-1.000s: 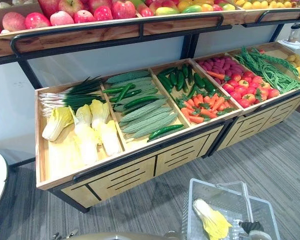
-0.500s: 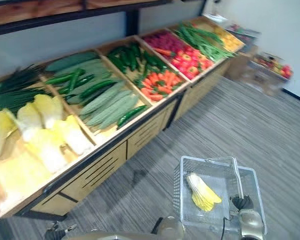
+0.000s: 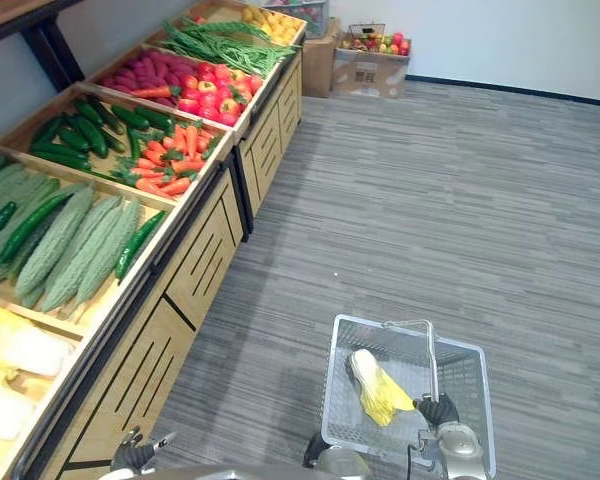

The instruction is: Pick vegetable in the basket

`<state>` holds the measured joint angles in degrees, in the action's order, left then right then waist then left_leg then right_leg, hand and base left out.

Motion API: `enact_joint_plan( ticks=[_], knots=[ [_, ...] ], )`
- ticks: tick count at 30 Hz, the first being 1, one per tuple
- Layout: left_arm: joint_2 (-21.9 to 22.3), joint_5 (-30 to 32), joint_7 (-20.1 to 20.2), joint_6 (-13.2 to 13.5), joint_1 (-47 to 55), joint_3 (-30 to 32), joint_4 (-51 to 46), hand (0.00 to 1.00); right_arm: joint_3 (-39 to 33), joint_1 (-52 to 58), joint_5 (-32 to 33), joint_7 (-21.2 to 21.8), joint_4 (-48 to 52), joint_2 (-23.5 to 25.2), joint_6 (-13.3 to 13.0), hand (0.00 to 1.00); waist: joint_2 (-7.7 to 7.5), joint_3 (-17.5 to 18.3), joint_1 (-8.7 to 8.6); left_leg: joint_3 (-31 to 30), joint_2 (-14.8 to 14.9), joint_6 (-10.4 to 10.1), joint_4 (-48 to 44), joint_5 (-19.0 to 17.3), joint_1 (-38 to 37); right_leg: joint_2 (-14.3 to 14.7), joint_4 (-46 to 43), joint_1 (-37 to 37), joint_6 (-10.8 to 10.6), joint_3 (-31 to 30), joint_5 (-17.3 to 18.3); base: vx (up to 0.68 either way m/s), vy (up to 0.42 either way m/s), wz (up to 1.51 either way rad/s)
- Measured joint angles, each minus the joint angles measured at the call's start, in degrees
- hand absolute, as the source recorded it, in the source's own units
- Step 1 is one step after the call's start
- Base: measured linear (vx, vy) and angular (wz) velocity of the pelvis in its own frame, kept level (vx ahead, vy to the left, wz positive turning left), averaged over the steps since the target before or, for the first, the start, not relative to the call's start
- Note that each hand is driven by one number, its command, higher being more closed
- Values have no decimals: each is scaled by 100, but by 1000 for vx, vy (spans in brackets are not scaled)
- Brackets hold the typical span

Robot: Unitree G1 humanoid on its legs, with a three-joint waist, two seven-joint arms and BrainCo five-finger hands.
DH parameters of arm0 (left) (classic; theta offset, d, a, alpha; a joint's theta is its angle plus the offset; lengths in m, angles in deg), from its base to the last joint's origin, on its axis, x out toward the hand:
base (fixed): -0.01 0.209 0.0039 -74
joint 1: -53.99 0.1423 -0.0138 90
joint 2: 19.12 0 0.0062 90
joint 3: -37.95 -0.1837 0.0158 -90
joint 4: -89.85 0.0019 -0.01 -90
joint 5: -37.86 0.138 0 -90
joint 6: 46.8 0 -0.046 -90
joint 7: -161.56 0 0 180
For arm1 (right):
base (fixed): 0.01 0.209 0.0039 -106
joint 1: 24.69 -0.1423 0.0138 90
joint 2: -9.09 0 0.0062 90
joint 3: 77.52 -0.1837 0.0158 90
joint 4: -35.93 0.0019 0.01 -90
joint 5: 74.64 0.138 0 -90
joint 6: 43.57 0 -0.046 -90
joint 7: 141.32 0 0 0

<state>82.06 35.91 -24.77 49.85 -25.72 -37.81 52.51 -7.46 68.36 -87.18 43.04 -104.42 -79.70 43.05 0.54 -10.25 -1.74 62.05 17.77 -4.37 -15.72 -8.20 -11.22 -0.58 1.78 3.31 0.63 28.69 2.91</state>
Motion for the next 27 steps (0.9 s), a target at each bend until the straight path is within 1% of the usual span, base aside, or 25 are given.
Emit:
enact_joint_plan(
  ticks=[1,3,4,5,6,7,8,9,10,11,12,13,14,15,16,17,18,20,24,27],
  knots=[
    [-3,40,8,2,-48,-82,-1,0,-1,39,1,1,46,34,14,100,-35,-18,2,-5,73,0,-105,38,7,35,54,6,-3,-26,-11,-86,-43,-11],
    [0,53,10,2,-46,-109,0,0,-12,57,1,-2,47,56,30,100,-37,-11,0,-81,195,7,-359,42,39,75,105,44,-1,-78,-9,-61,-26,-13],
    [12,56,8,2,-35,-108,1,0,-41,61,3,-4,50,67,38,100,-58,-18,-7,-371,251,34,-580,60,128,80,97,47,-2,-162,-11,-32,-11,-29],
    [27,58,3,3,5,-108,1,0,-50,58,1,-5,50,70,55,100,-80,-19,21,-829,285,99,-817,119,259,67,38,27,3,-315,-9,11,21,-66],
    [68,72,-14,9,112,-109,3,0,-33,-51,-7,-7,58,60,65,100,-159,-57,55,-1730,68,53,-859,41,490,1,-85,-55,32,-625,-20,24,36,-90],
    [96,76,-26,23,190,-93,-5,0,-10,-120,-41,-5,60,48,66,100,-161,-54,92,-2217,-145,12,-791,-46,544,-48,-143,-118,57,-810,-36,6,70,-148],
    [113,78,-42,31,342,-102,-7,0,55,-233,-112,9,64,20,59,100,-151,-49,174,-3038,-543,-40,-581,-181,616,-112,-218,-263,44,-1244,-51,-20,87,-175],
    [133,79,-89,34,480,-103,-10,0,112,-287,-119,78,63,9,51,100,-127,-38,219,-3626,-843,-65,-331,-263,658,-117,-208,-339,-32,-1628,-111,-20,91,-172],
    [135,77,-115,35,542,-106,-10,0,155,-290,-121,119,64,2,49,100,-119,-33,216,-3856,-941,-68,-211,-283,687,-117,-200,-377,-68,-1787,-134,-3,99,-148],
    [137,74,-144,37,602,-116,-6,0,254,-286,-120,193,80,-35,40,100,-103,-25,220,-4217,-1051,-69,65,-292,712,-110,-197,-452,-140,-2060,-180,0,116,-124],
    [142,67,-172,39,633,-166,-7,0,257,-206,-118,242,137,-84,41,100,-42,10,221,-4436,-1054,-71,433,-282,714,-69,-189,-522,-195,-2301,-231,-3,131,-116],
    [146,52,-185,42,644,-187,-6,0,270,-156,-119,245,189,-114,43,100,14,38,210,-4541,-1027,-69,631,-246,705,-29,-166,-547,-208,-2386,-261,-1,164,-106],
    [174,48,-211,53,663,-213,-7,0,297,-56,-116,245,278,-179,60,100,208,143,200,-4653,-888,-72,962,57,707,114,-94,-634,-229,-2483,-283,27,203,-105],
    [203,18,-240,62,654,-205,0,0,296,-11,-119,241,282,-207,117,100,347,202,213,-4634,-783,-218,1030,-104,606,130,26,-604,-208,-2351,-337,57,234,-99],
    [204,-13,-241,63,642,-211,-2,0,311,5,-118,245,285,-170,146,100,360,245,207,-4516,-818,-216,1048,-104,603,51,60,-546,-222,-2261,-350,83,252,-70],
    [140,-18,-241,89,593,-270,-10,0,305,118,-113,246,354,-50,149,100,264,295,180,-4430,-914,-166,1078,-133,601,-91,200,-487,-317,-2056,-454,95,227,-37],
    [8,-18,-237,113,516,-301,-3,0,300,195,-108,238,382,56,156,100,145,317,185,-4375,-1039,-137,1119,-149,572,-192,313,-480,-406,-1972,-692,81,182,-23],
    [4,-10,-237,141,423,-368,9,0,290,313,-97,209,426,97,165,100,104,325,170,-4406,-1157,-133,1131,-146,477,-290,424,-362,-465,-1962,-756,90,102,-3],
    [12,63,-239,172,318,-537,116,0,255,443,-93,37,432,147,173,100,212,374,169,-4601,-1282,-130,1133,-144,376,-418,422,-210,-493,-1846,-760,72,64,14],
    [-3,98,-258,234,335,-533,188,0,309,423,-94,-38,419,262,167,100,220,379,193,-4706,-1296,-130,1133,-144,346,-427,420,-152,-495,-1799,-757,18,-4,12]
  ],
)
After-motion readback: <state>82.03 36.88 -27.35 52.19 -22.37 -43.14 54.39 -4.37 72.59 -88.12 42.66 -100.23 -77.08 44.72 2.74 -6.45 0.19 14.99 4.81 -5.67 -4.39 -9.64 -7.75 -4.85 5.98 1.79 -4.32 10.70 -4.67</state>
